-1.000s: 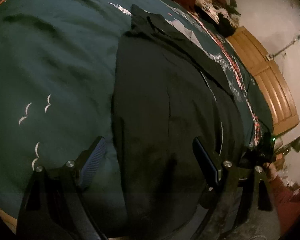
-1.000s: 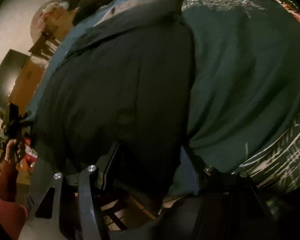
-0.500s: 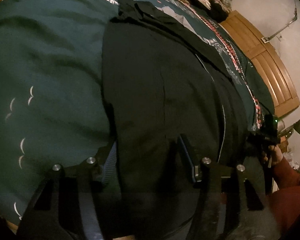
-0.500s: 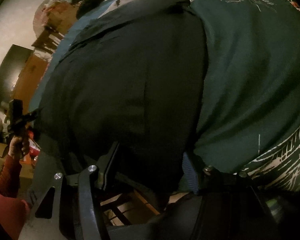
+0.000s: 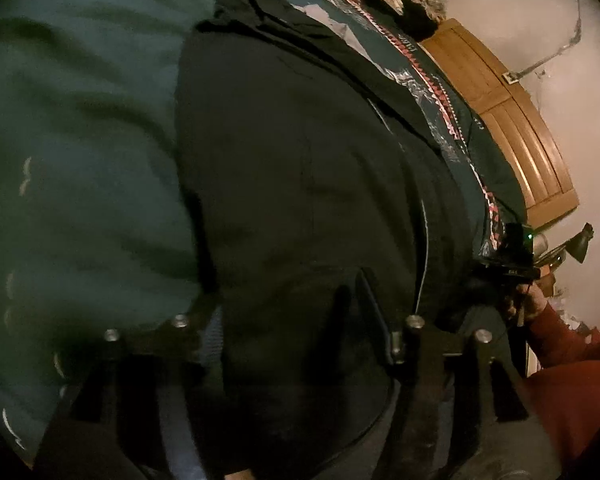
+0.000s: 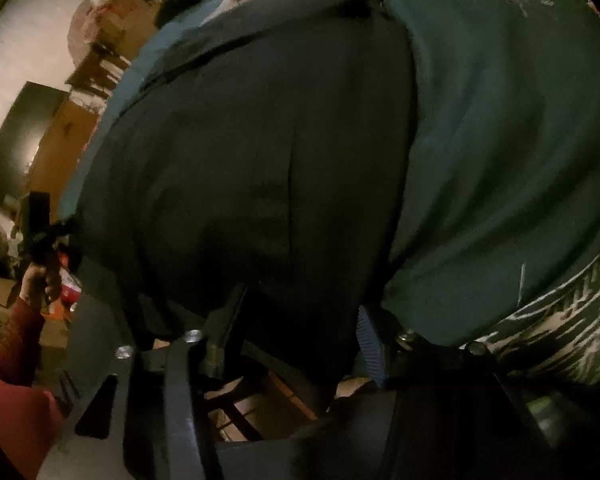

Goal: Fold large clothes

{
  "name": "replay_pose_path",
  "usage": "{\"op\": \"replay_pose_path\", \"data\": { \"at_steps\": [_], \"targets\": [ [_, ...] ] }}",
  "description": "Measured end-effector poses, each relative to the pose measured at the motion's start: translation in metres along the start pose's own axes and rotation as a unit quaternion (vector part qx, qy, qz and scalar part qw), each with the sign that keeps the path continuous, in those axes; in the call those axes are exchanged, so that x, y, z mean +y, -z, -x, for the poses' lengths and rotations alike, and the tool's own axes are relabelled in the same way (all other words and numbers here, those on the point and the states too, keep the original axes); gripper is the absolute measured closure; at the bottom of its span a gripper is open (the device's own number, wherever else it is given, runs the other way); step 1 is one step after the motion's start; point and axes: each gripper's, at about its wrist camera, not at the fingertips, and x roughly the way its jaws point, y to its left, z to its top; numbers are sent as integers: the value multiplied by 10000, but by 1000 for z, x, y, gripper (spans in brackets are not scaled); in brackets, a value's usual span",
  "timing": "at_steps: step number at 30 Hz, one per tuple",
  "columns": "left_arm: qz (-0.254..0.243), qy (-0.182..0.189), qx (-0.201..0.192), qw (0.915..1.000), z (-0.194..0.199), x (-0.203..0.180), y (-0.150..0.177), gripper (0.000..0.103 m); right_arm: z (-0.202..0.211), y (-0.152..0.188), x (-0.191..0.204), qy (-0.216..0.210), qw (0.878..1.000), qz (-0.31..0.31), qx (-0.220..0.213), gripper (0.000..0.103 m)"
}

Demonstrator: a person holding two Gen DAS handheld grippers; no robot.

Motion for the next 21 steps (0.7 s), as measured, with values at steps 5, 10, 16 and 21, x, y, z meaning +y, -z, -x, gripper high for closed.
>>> {"op": "replay_pose_path", "data": {
  "at_steps": [5,10,16,21],
  "targets": [
    [573,924,-662,9919,35,-19,-13,98,33,-5,15,-482,9981,-90,-372,93],
    [1052,1995,-1534,9621,67,-23,-54,97,89,-27,19,-1733,9758,-509,-1233,94],
    [1438,2278,-1925,9436,61,-11,-143,97,107,-101,-3,-2292,9540,-984,-1664,97],
    [2140,1893,-1760,9420,5,31,-211,87,94,-210,-45,-2166,9496,-1478,-1716,98]
  ]
}}
